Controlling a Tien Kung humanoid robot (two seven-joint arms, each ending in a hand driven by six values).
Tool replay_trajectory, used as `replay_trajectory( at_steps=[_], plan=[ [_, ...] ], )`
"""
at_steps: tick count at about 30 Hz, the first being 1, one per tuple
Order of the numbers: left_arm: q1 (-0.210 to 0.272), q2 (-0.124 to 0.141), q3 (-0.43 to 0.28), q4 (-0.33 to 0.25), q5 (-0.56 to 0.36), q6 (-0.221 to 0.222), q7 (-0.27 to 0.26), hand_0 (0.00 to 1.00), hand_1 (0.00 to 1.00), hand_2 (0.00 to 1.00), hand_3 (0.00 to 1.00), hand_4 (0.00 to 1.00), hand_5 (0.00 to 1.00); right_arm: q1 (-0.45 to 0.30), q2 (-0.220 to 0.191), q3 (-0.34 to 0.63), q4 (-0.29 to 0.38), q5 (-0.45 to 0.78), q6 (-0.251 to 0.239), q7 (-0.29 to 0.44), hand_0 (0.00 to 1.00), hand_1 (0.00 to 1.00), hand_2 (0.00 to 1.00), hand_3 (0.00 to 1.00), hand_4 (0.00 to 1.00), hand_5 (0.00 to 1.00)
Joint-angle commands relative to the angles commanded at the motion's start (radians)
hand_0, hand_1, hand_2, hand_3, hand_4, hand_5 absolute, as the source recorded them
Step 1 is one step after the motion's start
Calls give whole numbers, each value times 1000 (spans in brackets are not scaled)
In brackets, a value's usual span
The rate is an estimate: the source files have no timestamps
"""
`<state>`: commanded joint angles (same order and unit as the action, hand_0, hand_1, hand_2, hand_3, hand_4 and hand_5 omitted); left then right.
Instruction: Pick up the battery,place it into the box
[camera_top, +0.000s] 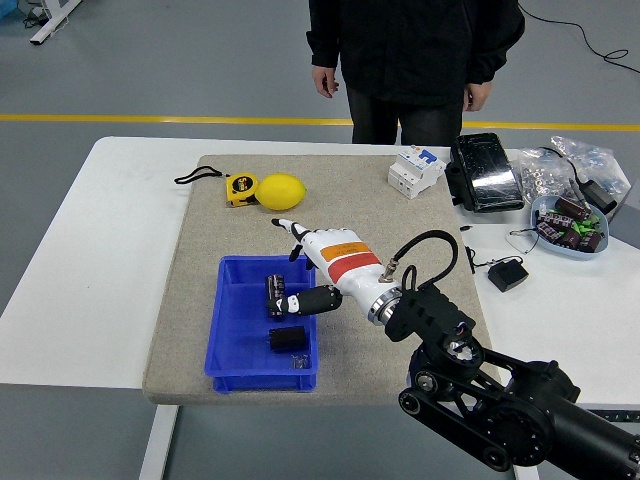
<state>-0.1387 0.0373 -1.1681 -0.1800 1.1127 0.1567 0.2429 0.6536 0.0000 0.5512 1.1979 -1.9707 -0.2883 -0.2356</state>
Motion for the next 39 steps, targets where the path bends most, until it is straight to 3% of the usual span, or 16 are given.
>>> replay_trajectory(
  at_steps=[7,12,16,22,23,28,29,34,35,39],
  plan=[
    [3,-1,-7,0,2,1,0,723,676,678,586,636,552,1,-6,74,32,-18,-2,3,319,470,624,998,998,540],
    [1,-1,-7,0,-12,4,-3,723,676,678,587,634,550,0,-78,203,89,-31,-18,13,321,468,627,998,998,515],
    [3,-2,-10,0,-14,4,-5,723,676,678,587,634,550,-24,-128,299,119,29,-11,22,321,468,627,998,998,515],
    [4,-12,-40,0,15,8,-4,723,676,678,586,633,549,-121,-152,419,186,270,30,87,331,474,626,998,998,535],
    [4,-13,-42,0,16,8,-5,723,676,678,586,633,549,-136,-155,430,194,300,32,97,386,502,632,985,998,550],
    [1,-15,-45,0,10,9,-8,723,676,678,586,633,549,-264,-192,529,242,521,67,176,386,502,632,985,998,550],
    [0,-15,-47,0,12,9,-8,722,677,679,586,631,548,-282,-200,547,245,553,76,183,412,515,636,936,998,575],
    [-1,-15,-63,0,28,8,-8,722,677,679,586,631,548,-374,-242,649,266,761,115,201,412,515,636,936,998,575],
    [-2,-15,-63,0,30,7,-8,722,675,677,585,630,546,-396,-250,670,270,807,130,203,481,602,714,910,998,641],
    [-2,-16,-68,0,43,2,-6,722,675,677,585,630,546,-486,-245,759,272,982,235,192,481,602,714,910,998,641]
  ],
)
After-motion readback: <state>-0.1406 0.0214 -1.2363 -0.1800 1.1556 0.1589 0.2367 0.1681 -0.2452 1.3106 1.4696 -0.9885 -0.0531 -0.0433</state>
